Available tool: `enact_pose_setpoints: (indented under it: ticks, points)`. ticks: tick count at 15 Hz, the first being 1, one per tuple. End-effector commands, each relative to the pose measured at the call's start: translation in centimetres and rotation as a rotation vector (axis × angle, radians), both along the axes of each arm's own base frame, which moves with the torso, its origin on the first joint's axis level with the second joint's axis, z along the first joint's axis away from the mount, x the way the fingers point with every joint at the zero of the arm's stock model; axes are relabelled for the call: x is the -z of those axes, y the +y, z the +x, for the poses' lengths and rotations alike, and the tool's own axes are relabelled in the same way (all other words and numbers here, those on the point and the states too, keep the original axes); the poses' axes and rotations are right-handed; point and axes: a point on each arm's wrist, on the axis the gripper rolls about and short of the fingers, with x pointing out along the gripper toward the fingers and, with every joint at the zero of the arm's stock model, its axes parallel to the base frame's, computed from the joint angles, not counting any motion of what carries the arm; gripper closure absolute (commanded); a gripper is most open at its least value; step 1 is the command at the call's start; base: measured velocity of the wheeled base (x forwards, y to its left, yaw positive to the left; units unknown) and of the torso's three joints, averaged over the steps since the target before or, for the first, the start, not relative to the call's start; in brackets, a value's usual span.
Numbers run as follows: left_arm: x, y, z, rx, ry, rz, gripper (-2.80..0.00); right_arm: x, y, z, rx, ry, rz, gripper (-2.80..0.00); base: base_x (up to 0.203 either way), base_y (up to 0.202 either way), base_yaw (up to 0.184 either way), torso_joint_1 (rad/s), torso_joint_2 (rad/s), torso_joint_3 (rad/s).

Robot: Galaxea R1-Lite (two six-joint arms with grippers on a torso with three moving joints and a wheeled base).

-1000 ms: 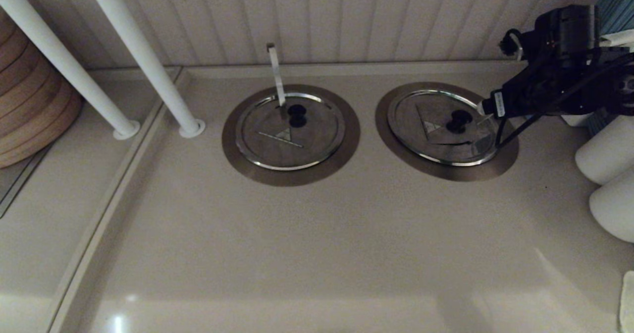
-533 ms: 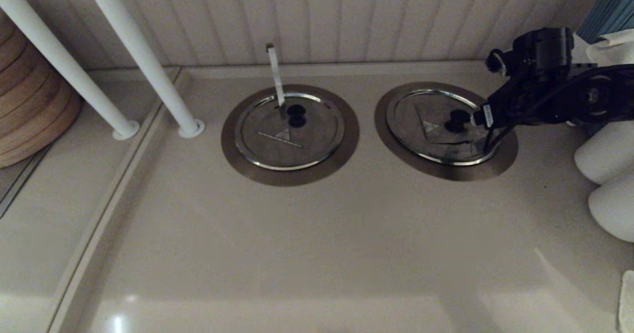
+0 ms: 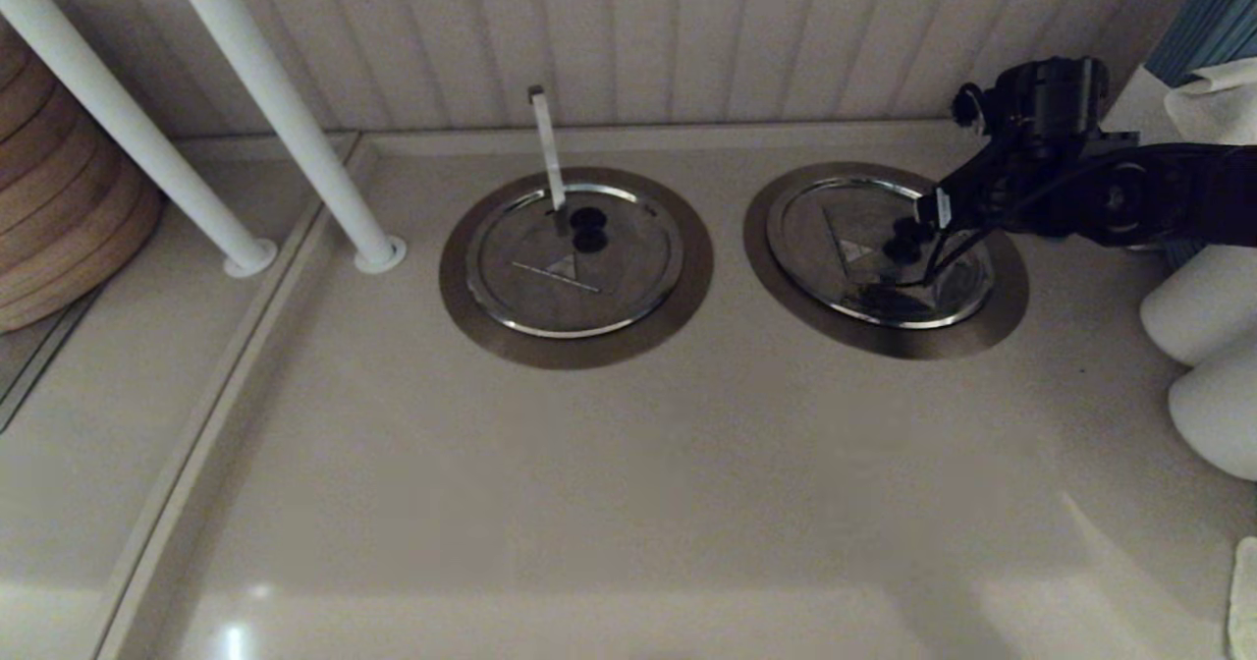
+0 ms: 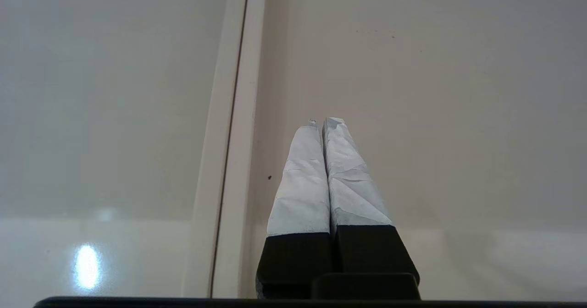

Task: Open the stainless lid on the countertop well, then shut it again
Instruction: Put the spoon in the groove

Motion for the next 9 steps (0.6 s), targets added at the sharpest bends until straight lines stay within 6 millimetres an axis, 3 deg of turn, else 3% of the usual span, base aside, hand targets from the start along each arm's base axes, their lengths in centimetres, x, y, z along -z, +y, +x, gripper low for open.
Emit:
enact_pose_setpoints:
  ticks: [1,4,9]
  points:
    - [0.0,0.0,0.0,0.0,-0.001,0.0,0.0,0.8,-0.2,1.8,0.018,-0.022,0.025,-2.8,0.0,0.0,0.0,0.0,0.0,0.0]
    - [0.0,0.0,0.0,0.0,-0.001,0.0,0.0,1.1,-0.2,3.1,0.029,-0.061,0.074,-2.8,0.0,0.0,0.0,0.0,0.0,0.0]
    - [0.0,0.0,0.0,0.0,-0.001,0.0,0.0,0.3,0.4,3.2,0.006,-0.142,0.108,-2.8,0.0,0.0,0.0,0.0,0.0,0.0]
